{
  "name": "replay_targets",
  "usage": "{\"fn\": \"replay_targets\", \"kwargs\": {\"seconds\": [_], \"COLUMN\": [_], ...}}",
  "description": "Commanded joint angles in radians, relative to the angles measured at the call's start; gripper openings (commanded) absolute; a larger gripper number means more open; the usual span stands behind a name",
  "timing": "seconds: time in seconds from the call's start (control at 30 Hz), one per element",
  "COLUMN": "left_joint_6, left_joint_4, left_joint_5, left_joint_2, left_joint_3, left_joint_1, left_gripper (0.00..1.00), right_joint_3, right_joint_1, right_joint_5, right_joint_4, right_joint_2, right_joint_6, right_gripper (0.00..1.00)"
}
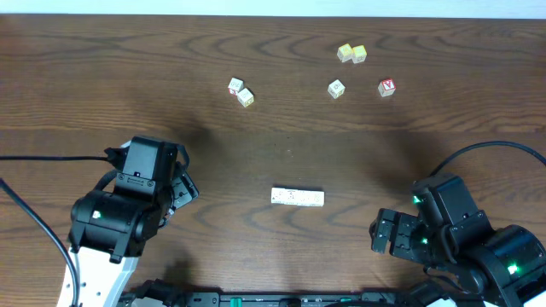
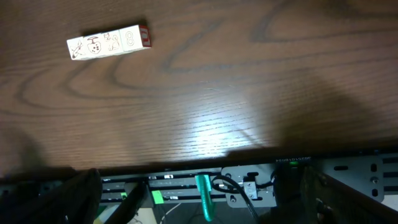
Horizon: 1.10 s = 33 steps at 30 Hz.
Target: Lift 4 blocks
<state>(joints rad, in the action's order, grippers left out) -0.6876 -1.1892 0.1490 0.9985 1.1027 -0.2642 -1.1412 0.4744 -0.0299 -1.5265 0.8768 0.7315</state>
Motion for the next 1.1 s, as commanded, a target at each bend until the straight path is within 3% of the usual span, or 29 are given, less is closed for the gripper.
{"fn": "replay_targets", "kwargs": {"seconds": [0.0,0.2,0.33,0.43,0.6,0.83,1.07], "left_joint_6": [-0.006,-0.006,-0.006,-0.006,-0.006,-0.006,-0.006], "left_joint_4": [-0.003,-0.003,-0.004,-0.004,-0.004,-0.004,-0.004], "left_joint_5": [0.017,0.017,0.017,0.017,0.017,0.017,0.017], "left_joint_2": [0.002,0.002,0.002,0.002,0.002,0.002,0.002], "left_joint_3": [0.01,0.01,0.01,0.01,0.01,0.01,0.01], "left_joint_1": [0.004,0.004,0.004,0.004,0.004,0.004,0.004], "left_gripper": [0.76,0.76,0.77,0.76,0.77,0.77,0.77], "right_joint_3": [0.008,0.009,0.051,0.187,0.461,0.824,0.973], "right_joint_1": [0.008,0.008,-0.025,-0.108,-0.256,-0.37,-0.446], "right_joint_5": [-0.004,0.013,0.053,-0.003,-0.158,-0.178,-0.182], "right_joint_4": [0.0,-0.011,0.113,0.382,0.753,1.104,1.284], "right_joint_2": [0.0,0.0,-0.037,-0.15,-0.399,-0.769,-0.871], "right_joint_6": [0.016,-0.019,-0.079,-0.288,-0.482,-0.494,-0.494], "right_gripper": [0.99,0.99,0.99,0.99,0.99,0.99,0.99]}}
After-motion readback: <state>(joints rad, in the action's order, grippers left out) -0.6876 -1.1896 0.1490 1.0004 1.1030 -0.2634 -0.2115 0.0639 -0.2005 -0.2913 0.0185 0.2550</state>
